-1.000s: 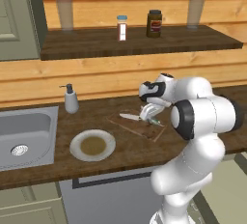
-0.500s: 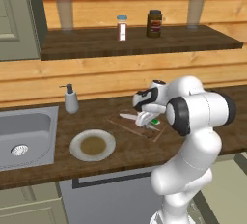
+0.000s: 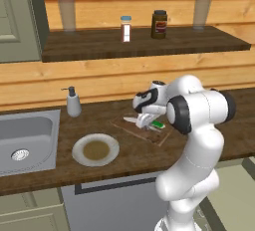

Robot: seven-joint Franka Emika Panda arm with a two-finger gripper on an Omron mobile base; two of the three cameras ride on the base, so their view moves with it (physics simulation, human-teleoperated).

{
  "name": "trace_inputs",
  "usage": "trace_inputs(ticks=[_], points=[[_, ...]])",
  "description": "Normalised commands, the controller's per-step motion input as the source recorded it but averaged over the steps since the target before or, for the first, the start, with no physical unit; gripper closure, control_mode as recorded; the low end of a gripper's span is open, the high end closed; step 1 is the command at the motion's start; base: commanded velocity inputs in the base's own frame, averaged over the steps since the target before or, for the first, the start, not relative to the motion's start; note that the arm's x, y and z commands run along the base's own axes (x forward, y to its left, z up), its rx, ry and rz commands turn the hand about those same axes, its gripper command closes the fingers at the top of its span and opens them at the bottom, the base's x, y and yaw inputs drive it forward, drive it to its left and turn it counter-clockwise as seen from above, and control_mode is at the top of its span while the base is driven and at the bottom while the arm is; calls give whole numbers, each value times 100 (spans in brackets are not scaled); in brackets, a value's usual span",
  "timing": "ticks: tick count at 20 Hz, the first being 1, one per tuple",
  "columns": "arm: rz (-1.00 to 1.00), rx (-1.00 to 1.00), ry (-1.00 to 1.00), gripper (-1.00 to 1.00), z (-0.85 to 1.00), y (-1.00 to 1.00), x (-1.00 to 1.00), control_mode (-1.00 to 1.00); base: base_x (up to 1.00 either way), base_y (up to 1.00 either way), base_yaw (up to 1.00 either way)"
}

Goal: Pick up the knife from the drawer and place it on the cutting board. Then place the meat from the plate to the cutting board.

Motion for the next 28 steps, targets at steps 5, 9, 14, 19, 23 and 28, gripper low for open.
trace_inputs(ticks=[5,9,14,19,23,28], points=[[0,0,0,100,-1,2,19,-100,0,0,0],[0,0,0,-100,0,1,3,-100,0,0,0],[0,0,0,-100,1,5,-1,-100,0,0,0],[0,0,0,-100,24,26,-11,-100,0,0,0],[0,-1,0,-100,48,15,-5,-100,0,0,0],[0,0,-1,-100,57,4,-33,-100,0,0,0]])
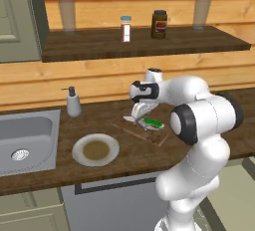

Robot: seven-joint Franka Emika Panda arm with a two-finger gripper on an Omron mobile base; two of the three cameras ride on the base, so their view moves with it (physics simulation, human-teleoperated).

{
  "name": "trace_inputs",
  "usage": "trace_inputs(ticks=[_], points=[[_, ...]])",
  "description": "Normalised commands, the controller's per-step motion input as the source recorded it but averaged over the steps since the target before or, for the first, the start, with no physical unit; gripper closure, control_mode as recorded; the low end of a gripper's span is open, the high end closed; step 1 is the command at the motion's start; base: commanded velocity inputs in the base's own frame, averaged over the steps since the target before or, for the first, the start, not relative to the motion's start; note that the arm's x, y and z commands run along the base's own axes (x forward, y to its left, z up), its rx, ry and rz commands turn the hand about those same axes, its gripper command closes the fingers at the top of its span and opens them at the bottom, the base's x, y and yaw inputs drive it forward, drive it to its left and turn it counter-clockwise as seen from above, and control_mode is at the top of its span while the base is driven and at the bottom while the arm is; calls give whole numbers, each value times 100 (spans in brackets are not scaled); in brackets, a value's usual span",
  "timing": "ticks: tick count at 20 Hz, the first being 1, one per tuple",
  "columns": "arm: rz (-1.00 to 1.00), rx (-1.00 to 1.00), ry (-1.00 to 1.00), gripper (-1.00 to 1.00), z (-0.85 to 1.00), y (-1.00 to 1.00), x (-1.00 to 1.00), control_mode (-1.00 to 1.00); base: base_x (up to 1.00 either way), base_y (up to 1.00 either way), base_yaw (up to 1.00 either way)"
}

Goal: Pick up the knife from the drawer and place it on the cutting board. Then place the meat from the plate to the cutting board.

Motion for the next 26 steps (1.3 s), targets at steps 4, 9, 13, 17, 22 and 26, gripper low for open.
trace_inputs(ticks=[4,9,13,17,22,26], points=[[0,0,0,-100,31,10,-52,-100,0,0,0],[0,0,0,-100,5,6,-69,-100,0,0,0],[0,0,0,-100,10,3,-64,-100,0,0,0],[0,0,0,-100,7,2,-64,-100,0,0,0],[0,-4,0,-100,-5,0,-31,-100,0,0,0],[-1,-5,0,-100,7,0,-25,-100,0,0,0]])
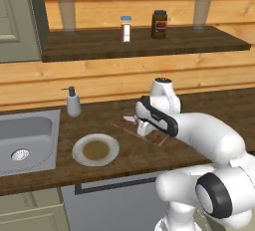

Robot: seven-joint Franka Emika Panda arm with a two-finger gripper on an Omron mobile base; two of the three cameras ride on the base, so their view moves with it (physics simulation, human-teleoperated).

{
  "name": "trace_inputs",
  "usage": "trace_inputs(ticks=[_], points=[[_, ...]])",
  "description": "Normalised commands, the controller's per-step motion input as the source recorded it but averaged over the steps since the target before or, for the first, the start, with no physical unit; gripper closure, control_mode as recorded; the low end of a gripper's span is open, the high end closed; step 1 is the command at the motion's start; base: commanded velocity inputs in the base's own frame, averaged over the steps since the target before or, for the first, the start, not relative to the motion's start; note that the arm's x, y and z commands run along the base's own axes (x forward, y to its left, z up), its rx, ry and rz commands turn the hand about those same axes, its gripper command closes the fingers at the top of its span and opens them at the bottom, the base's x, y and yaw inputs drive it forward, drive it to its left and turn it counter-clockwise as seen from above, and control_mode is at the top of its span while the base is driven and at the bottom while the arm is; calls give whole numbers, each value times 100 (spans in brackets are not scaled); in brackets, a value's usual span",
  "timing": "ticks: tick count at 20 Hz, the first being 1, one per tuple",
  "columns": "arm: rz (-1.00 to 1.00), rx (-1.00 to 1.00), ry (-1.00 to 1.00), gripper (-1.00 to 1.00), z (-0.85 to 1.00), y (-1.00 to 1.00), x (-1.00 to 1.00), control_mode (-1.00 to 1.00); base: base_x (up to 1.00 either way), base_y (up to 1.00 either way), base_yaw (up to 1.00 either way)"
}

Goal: Pick up the knife from the drawer and place it on the cutting board. Then place the meat from the plate to the cutting board.

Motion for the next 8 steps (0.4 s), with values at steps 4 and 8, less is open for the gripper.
trace_inputs(ticks=[4,8], points=[[-5,0,0,-100,79,0,-47,-100,0,0,0],[-6,0,0,-100,96,-1,-62,-100,0,0,0]])
